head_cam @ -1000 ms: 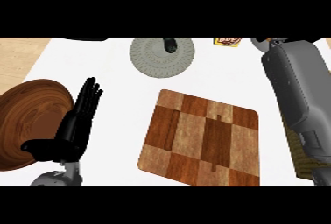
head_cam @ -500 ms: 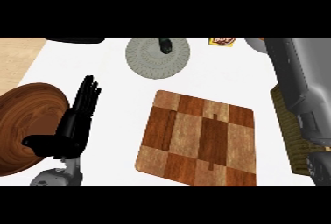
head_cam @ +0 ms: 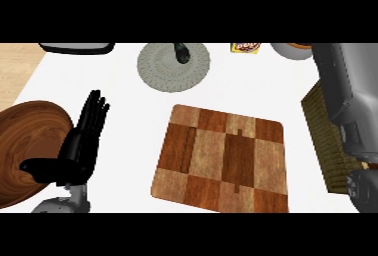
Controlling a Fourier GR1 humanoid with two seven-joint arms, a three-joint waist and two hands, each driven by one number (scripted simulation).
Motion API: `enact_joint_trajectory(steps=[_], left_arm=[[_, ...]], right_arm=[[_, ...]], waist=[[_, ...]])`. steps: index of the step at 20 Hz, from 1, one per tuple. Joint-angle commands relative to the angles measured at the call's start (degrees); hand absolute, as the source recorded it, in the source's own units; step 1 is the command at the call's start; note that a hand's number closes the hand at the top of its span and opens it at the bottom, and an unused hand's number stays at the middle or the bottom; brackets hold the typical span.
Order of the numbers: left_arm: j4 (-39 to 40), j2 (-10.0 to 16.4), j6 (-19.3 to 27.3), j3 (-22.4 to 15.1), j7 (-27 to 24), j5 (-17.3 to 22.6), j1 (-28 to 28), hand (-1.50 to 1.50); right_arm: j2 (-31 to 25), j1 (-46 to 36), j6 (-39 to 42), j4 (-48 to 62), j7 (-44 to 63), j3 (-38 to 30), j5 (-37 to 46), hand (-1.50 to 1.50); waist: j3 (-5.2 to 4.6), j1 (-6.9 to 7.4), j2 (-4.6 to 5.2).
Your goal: Pick the cupcake from the cutting board and place it in the basket
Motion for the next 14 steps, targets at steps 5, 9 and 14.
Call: enact_joint_trajectory(steps=[5, 9, 14], left_arm=[[1.27, 0.54, -0.32, 2.26, -0.41, 1.26, 0.69, 0.0], [0.76, -0.59, -0.11, 0.69, -2.02, 0.36, 3.71, 0.0], [-3.19, 0.82, -0.42, 1.72, 0.51, 1.14, 3.77, 0.0]], right_arm=[[4.69, 2.42, 0.94, -6.84, 13.52, -7.83, 10.08, 1.5], [8.72, 3.64, 4.52, -12.21, 13.52, -10.56, 14.15, 1.5], [13.41, 9.72, 5.5, -18.06, 13.53, -12.42, 16.54, 1.5]], waist=[[0.09, -2.23, -0.54], [0.12, -2.75, -0.99], [0.21, -3.4, -1.27]])
